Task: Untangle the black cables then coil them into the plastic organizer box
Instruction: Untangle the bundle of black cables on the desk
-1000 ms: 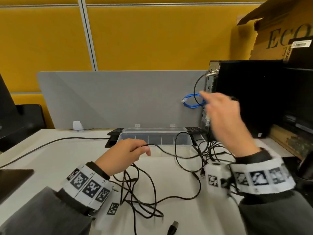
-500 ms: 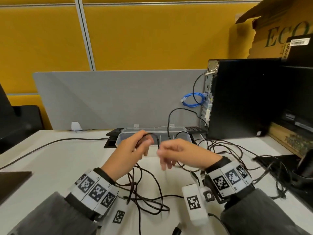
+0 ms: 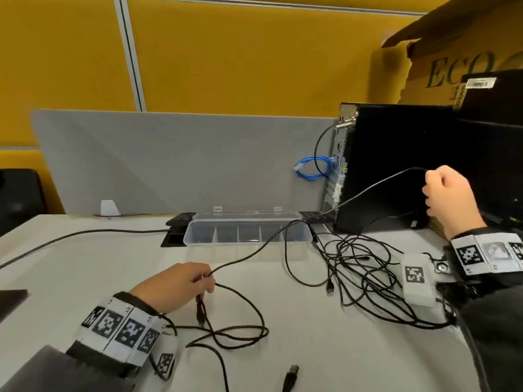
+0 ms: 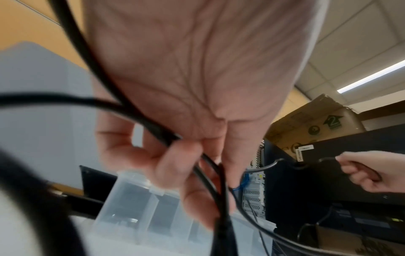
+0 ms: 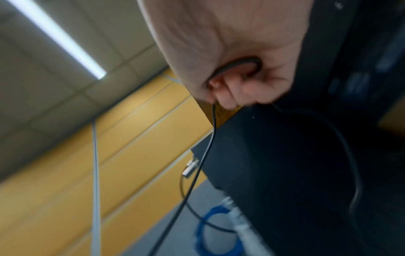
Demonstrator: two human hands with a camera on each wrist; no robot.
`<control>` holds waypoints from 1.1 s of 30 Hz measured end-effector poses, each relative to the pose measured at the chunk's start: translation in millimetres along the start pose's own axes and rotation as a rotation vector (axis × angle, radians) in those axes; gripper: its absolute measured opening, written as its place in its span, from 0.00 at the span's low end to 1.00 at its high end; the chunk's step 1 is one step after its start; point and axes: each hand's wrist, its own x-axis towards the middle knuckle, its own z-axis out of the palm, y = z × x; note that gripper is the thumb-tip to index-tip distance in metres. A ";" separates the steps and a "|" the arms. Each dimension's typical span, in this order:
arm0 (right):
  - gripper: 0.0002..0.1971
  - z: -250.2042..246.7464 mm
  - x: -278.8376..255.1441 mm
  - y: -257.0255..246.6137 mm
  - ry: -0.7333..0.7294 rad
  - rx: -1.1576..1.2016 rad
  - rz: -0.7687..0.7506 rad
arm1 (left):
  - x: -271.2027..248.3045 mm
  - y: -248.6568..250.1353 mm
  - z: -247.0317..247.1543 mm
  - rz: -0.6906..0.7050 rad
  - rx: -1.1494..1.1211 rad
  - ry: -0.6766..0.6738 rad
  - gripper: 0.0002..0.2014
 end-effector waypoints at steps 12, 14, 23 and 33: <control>0.30 88.3 -117.8 -96.9 -0.782 -0.839 -0.499 | -7.6 14.1 10.3 0.180 -0.269 0.309 0.11; 0.28 110.8 -145.0 -108.5 -1.040 -0.607 -0.505 | -11.4 20.8 11.5 0.261 -0.329 0.320 0.10; 0.16 95.4 -98.8 -69.8 -0.761 0.027 -0.149 | -14.0 4.1 6.9 0.217 -0.381 0.316 0.08; 0.20 90.4 -82.0 -8.2 -1.262 -0.930 -0.262 | -13.2 -10.6 7.2 -0.032 -0.363 0.335 0.08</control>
